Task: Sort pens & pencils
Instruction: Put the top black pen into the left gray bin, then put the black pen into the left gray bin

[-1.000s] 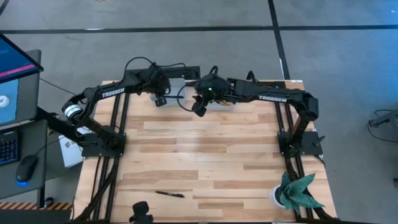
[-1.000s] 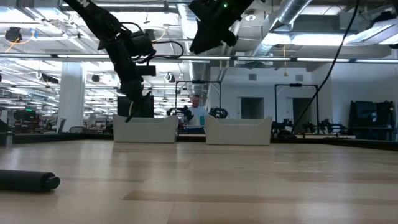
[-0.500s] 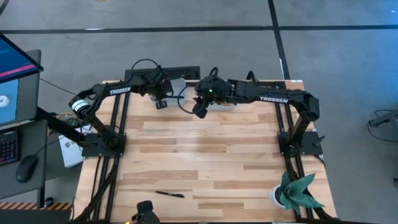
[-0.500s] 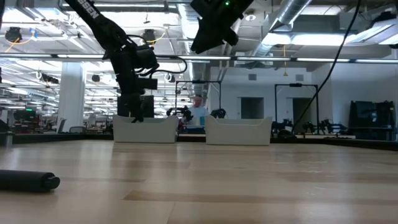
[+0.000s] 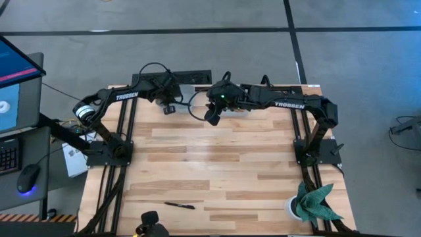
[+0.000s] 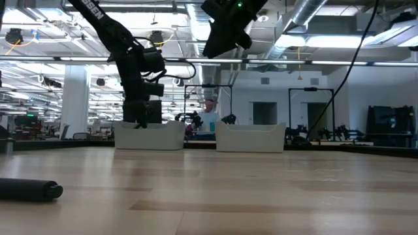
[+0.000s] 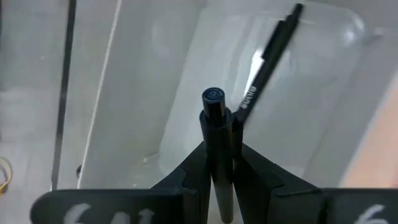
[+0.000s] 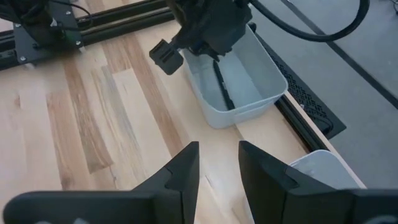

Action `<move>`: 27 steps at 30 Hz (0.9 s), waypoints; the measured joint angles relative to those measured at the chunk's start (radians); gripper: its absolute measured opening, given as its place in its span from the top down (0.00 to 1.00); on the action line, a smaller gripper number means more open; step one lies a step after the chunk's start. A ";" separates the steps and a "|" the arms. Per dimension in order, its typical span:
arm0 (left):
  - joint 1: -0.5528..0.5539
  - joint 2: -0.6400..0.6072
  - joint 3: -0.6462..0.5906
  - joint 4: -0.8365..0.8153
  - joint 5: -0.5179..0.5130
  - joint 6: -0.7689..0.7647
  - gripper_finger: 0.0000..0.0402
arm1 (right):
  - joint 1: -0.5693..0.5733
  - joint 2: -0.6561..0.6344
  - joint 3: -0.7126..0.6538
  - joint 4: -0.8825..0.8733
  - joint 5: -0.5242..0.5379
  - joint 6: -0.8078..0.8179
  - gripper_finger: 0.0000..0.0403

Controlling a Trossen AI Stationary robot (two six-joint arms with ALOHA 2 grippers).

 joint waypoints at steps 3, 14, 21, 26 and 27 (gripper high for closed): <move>0.000 0.000 0.000 -0.001 -0.017 -0.001 0.88 | 0.000 0.000 0.000 0.000 0.000 0.000 0.67; 0.000 0.000 0.000 -0.001 -0.012 0.018 0.88 | 0.000 0.000 0.000 0.000 0.000 -0.002 0.67; 0.000 0.000 0.000 -0.001 -0.012 0.019 0.82 | 0.000 0.001 0.000 0.000 0.000 -0.010 0.67; 0.000 -0.001 0.000 0.001 -0.012 0.004 0.78 | 0.000 0.001 0.000 0.000 0.000 -0.010 0.67; 0.000 -0.001 0.000 0.001 -0.012 -0.001 0.78 | 0.000 0.001 0.000 0.000 0.000 -0.010 0.67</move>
